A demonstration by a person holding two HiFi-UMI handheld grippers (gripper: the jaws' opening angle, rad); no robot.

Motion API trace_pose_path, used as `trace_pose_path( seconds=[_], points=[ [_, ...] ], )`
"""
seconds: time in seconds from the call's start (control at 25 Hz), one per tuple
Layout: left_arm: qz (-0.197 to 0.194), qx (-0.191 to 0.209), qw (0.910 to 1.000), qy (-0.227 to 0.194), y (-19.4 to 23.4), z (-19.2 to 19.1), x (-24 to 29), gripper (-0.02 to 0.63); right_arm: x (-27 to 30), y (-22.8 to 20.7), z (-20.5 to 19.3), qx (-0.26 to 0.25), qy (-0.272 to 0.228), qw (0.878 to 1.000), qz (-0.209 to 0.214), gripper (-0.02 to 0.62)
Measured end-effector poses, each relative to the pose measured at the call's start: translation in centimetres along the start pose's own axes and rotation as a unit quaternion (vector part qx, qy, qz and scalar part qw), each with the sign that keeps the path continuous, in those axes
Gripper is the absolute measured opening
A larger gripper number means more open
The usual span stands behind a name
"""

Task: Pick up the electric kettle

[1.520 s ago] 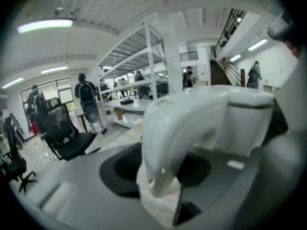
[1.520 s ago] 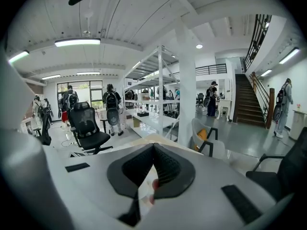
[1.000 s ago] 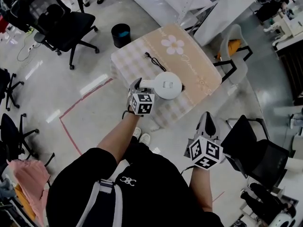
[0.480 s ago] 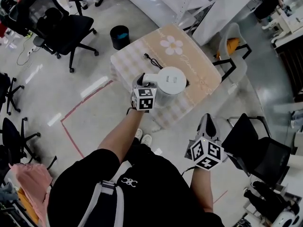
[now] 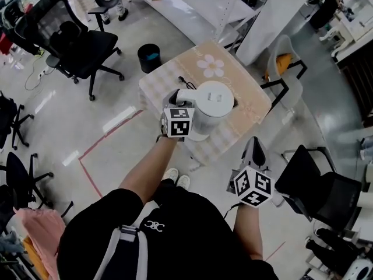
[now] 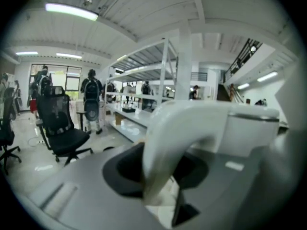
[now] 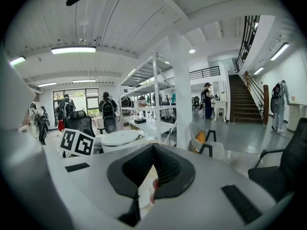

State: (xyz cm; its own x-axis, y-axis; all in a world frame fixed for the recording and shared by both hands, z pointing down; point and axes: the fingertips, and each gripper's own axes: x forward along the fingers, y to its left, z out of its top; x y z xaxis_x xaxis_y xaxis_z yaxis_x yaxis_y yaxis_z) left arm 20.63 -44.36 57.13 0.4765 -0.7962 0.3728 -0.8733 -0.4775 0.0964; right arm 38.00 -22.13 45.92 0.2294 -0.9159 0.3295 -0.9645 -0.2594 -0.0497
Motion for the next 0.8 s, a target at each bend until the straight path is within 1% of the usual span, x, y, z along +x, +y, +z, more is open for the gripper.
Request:
trace_pose_path(
  seconds=[0.16,0.28,0.36,0.48,0.6,0.8],
  points=[
    [0.011,0.010,0.9999,-0.005,1.2,2.9,-1.8,0.130,0.3,0.8,0.8,0.011,-0.016,1.000,0.008,-0.009],
    [0.021,0.027,0.9994,-0.009,2.0,4.6,-3.7,0.130,0.5,1.3,1.4,0.026,-0.028,0.999,0.015,-0.009],
    [0.026,0.029,0.9991,-0.013,2.6,5.4,-4.7,0.130,0.9,1.8,2.1,0.031,-0.041,0.998,0.024,-0.009],
    [0.033,0.022,0.9992,-0.009,3.5,5.6,-6.3,0.130,1.2,2.7,3.0,0.035,-0.058,0.997,0.041,-0.009],
    [0.041,0.024,0.9989,-0.008,4.3,5.4,-8.3,0.130,1.3,3.7,3.6,0.037,-0.068,0.995,0.057,-0.009],
    [0.049,0.025,0.9985,-0.008,5.5,5.2,-10.3,0.130,1.8,4.8,3.8,0.025,-0.066,0.995,0.071,-0.009]
  ],
)
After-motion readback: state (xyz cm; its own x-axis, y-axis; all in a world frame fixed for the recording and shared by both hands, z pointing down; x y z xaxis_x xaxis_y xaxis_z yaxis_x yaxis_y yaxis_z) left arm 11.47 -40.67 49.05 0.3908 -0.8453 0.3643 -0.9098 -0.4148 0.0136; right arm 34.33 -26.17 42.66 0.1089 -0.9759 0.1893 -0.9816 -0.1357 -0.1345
